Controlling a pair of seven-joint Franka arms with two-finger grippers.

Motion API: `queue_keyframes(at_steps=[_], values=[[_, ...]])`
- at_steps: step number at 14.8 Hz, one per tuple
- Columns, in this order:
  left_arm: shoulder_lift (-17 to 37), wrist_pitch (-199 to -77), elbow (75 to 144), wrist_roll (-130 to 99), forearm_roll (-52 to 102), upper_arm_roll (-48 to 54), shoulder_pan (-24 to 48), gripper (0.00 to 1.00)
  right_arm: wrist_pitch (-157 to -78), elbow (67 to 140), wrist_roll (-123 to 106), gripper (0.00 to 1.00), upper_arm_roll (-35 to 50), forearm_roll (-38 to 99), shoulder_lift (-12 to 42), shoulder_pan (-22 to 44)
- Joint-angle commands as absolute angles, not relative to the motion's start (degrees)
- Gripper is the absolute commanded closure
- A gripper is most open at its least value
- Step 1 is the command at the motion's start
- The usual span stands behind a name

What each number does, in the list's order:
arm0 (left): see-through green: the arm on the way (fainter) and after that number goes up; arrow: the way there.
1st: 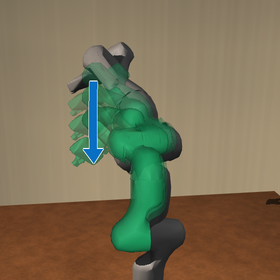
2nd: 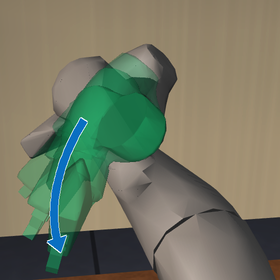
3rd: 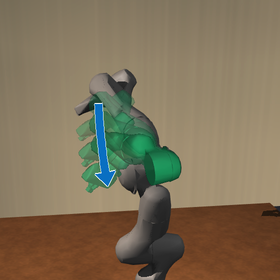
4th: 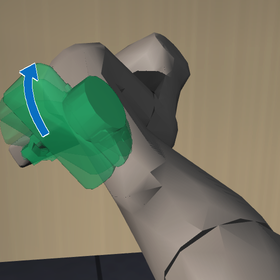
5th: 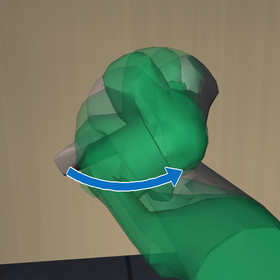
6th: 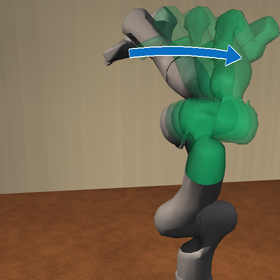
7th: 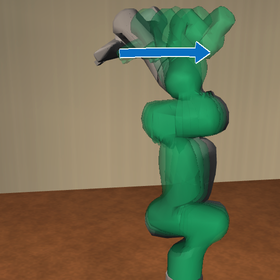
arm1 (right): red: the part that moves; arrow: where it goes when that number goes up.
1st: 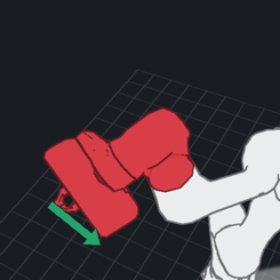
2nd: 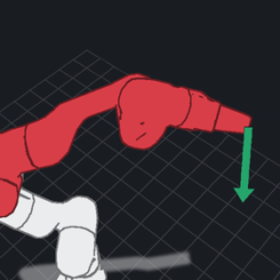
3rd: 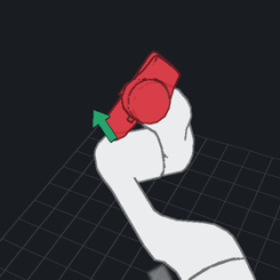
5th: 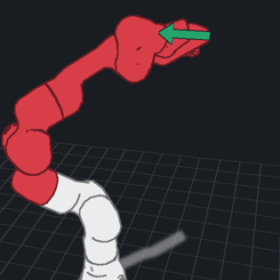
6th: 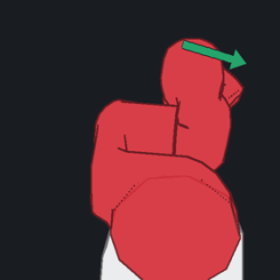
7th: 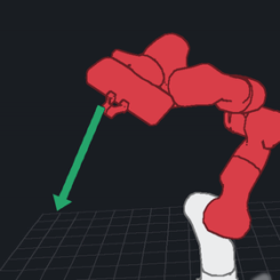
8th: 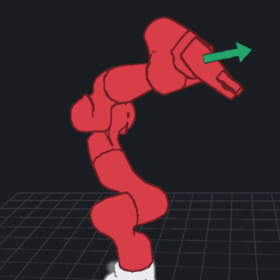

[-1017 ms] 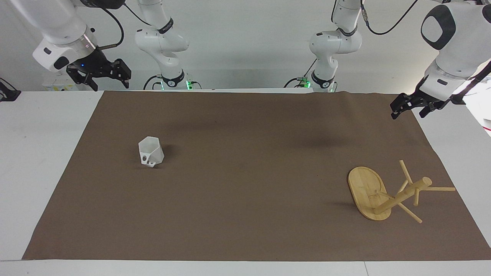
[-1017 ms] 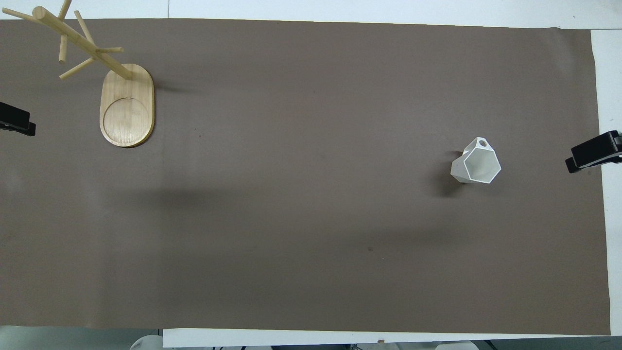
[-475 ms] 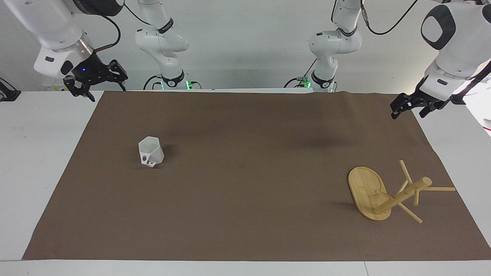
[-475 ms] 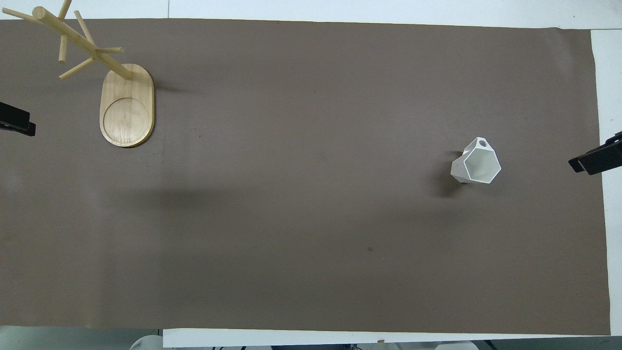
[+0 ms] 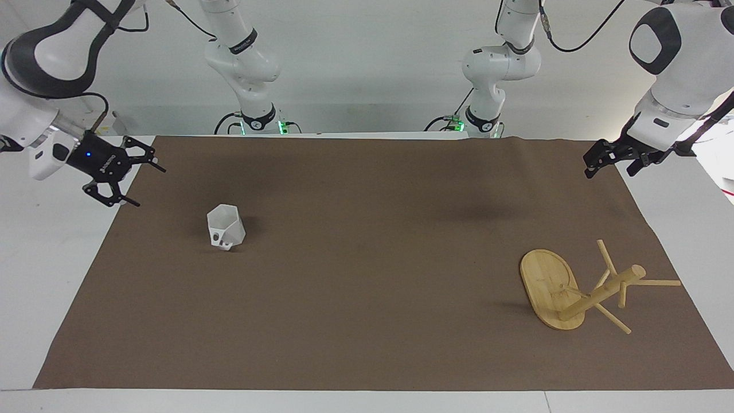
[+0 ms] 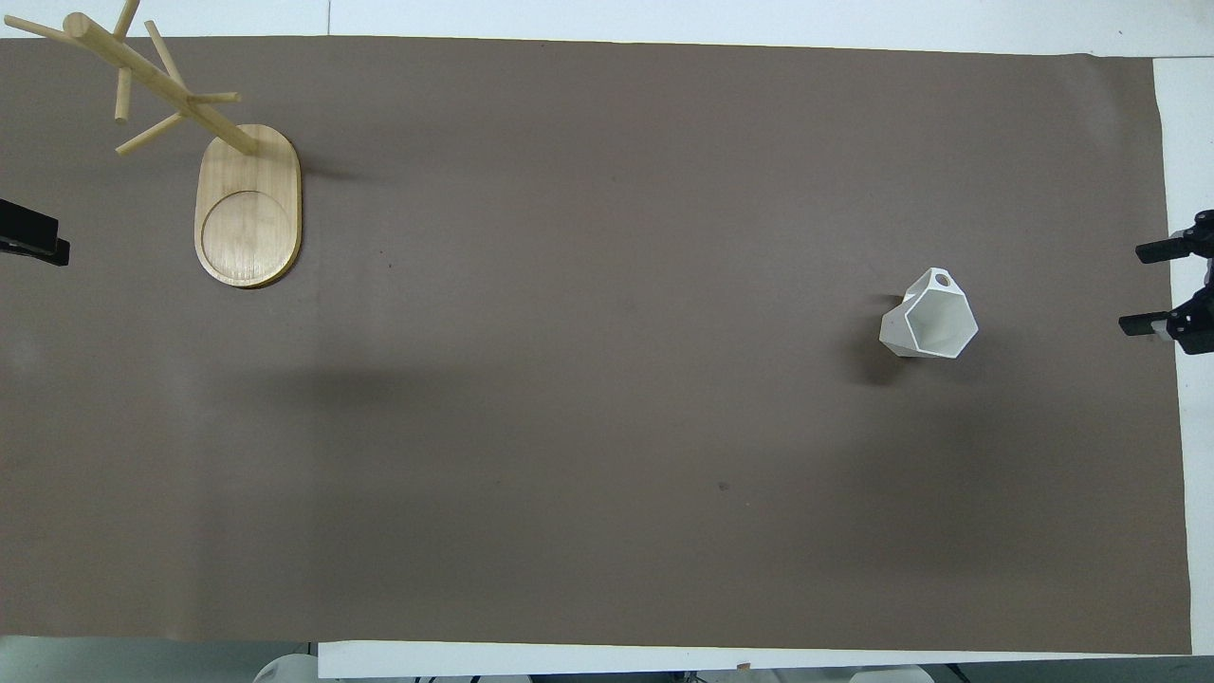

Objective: Hang cup on rack
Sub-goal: 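Reach the right gripper to the white cup and grasp it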

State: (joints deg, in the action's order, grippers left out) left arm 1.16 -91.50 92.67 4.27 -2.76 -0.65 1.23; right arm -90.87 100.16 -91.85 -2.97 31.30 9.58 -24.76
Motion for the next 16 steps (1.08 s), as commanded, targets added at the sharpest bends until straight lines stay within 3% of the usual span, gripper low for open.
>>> queue_keyframes(at_steps=[1,5,11,16], values=[[0.00,-91.76,94.22,4.22,-3.87,-0.53,1.05,0.00,-87.90,99.41,-111.56,0.01,-2.29,40.40,20.53,-31.36],[-0.53,-89.83,94.74,4.74,-3.52,-0.53,1.23,0.00,-84.29,101.41,-130.30,0.01,-2.02,47.53,28.29,-33.31],[-0.26,-89.30,94.13,5.80,0.88,-0.18,1.84,0.00,-87.89,111.70,-142.38,0.01,-1.58,54.58,28.48,-30.41],[-0.35,-90.09,94.31,5.80,0.88,-0.09,2.11,0.00,-88.77,113.37,-143.96,0.01,-1.49,56.95,28.13,-28.13]])
